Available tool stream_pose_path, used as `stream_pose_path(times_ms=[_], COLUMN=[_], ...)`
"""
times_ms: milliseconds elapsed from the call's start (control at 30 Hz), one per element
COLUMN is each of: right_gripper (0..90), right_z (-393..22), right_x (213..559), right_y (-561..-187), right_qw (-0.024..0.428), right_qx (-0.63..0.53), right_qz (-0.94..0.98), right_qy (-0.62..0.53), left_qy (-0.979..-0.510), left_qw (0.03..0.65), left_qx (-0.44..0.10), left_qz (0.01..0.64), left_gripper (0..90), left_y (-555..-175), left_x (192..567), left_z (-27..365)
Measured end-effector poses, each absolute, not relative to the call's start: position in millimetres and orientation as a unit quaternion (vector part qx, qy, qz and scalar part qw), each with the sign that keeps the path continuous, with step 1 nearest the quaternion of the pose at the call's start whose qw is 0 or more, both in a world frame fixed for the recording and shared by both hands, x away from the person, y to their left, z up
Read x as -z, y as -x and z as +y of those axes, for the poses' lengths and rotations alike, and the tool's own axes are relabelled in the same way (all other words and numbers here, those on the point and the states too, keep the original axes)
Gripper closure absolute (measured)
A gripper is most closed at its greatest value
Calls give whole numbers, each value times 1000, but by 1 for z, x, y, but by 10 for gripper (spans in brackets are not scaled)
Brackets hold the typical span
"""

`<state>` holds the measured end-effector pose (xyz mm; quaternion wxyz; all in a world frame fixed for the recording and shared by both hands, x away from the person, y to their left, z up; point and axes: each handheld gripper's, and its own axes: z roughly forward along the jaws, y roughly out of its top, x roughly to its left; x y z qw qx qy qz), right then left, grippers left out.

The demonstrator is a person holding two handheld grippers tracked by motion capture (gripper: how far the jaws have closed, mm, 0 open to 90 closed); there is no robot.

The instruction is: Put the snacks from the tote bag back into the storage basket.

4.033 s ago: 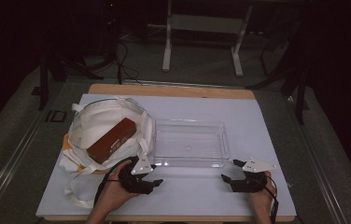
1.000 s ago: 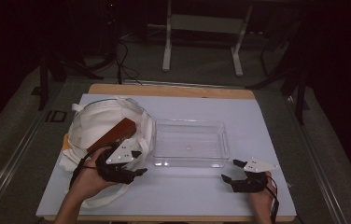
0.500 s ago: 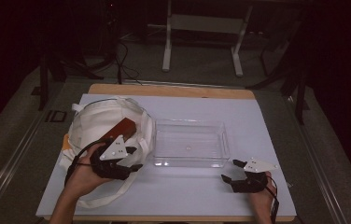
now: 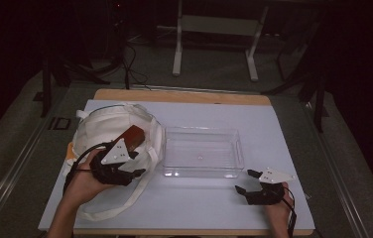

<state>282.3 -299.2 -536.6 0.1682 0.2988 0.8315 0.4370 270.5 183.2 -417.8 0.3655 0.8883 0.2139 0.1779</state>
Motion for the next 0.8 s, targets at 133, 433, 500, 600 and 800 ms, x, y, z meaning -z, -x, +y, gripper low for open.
stream_pose_path(times_ms=[133,433,500,600,800], right_gripper=[204,204,204,204,204], right_z=[-299,-299,-299,-299,-299], right_x=[537,537,537,537,537], right_y=[-282,-282,-282,-282,-282], right_qw=[167,168,167,168,169], right_qx=[-438,-438,-438,-438,-438], right_qz=[831,831,831,831,831], right_qy=[-299,-299,-299,-299,-298], left_qy=[-888,-886,-885,-884,-882], left_qw=[360,354,354,354,353], left_qx=[-181,-188,-188,-188,-189], left_qz=[220,234,237,240,249], left_gripper=[423,421,422,422,422], left_y=[-273,-278,-279,-280,-283], left_x=[416,416,416,417,420], left_z=[186,194,195,197,201])
